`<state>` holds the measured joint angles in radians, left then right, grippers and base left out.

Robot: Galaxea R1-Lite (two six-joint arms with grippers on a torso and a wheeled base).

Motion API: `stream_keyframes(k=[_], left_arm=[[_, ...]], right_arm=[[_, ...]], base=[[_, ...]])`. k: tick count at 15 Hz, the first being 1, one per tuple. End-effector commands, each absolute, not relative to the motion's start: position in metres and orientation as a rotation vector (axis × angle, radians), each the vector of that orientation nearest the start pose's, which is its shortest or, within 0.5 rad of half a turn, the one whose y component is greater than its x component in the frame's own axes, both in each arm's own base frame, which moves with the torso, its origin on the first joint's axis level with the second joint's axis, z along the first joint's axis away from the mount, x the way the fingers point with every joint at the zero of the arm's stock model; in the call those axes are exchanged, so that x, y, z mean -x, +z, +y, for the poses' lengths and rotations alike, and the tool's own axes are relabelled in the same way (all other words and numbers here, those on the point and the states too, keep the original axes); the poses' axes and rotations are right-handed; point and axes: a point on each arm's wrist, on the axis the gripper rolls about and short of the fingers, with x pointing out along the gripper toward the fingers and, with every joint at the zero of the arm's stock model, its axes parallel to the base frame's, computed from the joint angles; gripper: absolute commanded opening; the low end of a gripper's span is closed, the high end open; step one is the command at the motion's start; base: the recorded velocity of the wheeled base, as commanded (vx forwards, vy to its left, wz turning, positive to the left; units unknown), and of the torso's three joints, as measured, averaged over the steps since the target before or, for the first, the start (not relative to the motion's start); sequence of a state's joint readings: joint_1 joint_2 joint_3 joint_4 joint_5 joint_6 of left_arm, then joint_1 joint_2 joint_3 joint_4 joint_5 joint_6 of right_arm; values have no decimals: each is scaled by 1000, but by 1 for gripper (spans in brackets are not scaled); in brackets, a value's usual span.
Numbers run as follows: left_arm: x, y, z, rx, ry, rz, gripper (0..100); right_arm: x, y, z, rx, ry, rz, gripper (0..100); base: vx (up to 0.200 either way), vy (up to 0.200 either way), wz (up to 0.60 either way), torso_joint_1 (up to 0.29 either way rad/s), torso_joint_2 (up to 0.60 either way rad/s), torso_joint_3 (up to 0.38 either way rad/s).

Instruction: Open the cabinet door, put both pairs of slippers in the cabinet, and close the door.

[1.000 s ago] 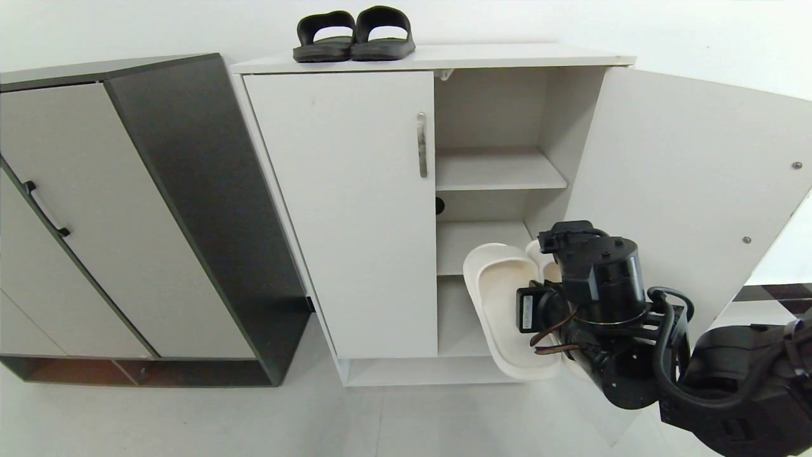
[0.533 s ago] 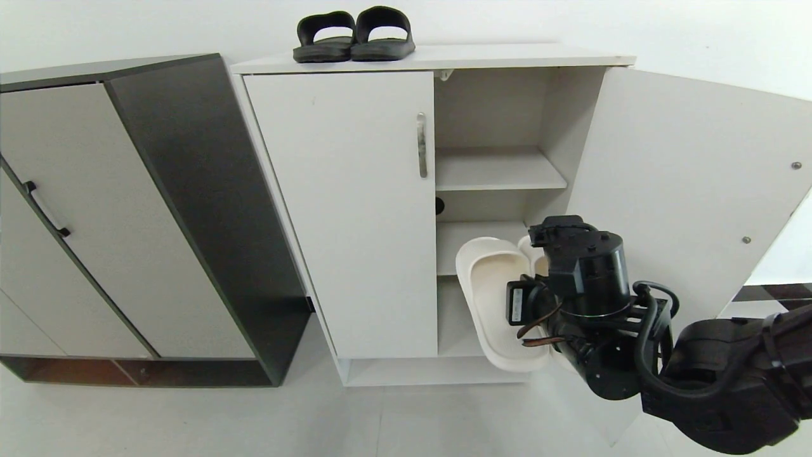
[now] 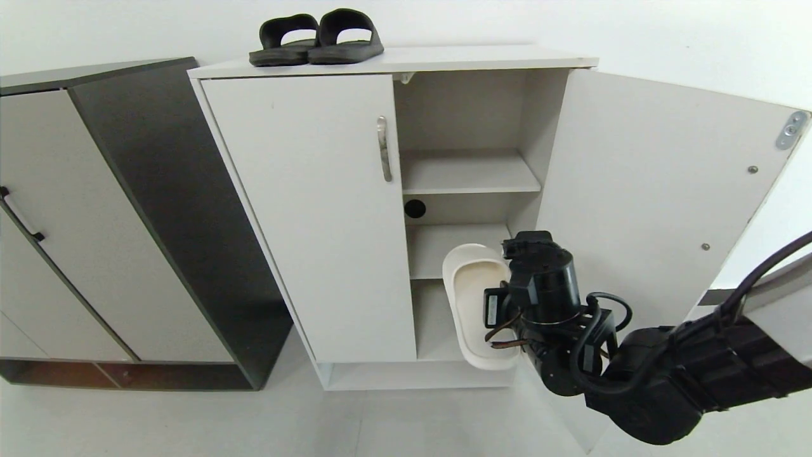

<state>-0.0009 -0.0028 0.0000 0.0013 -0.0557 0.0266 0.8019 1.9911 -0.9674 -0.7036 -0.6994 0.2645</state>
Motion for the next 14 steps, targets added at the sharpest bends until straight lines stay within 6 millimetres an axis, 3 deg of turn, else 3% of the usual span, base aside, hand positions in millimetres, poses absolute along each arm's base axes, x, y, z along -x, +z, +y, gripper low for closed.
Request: stream_keyframes(k=[1,6,14], left_arm=[[23,75,-1,-26,-57,1,0],[23,75,-1,-26,-57,1,0],[23,75,-1,-26,-57,1,0]], right_arm=[[-276,116,265,-24,71,267,0],[-295,86,286,-17,77,280,0],[-300,74,296,-12,82,279,0]], base=[[0,0,0,0,0,0],[0,0,0,0,0,0],[0,0,0,0,0,0]])
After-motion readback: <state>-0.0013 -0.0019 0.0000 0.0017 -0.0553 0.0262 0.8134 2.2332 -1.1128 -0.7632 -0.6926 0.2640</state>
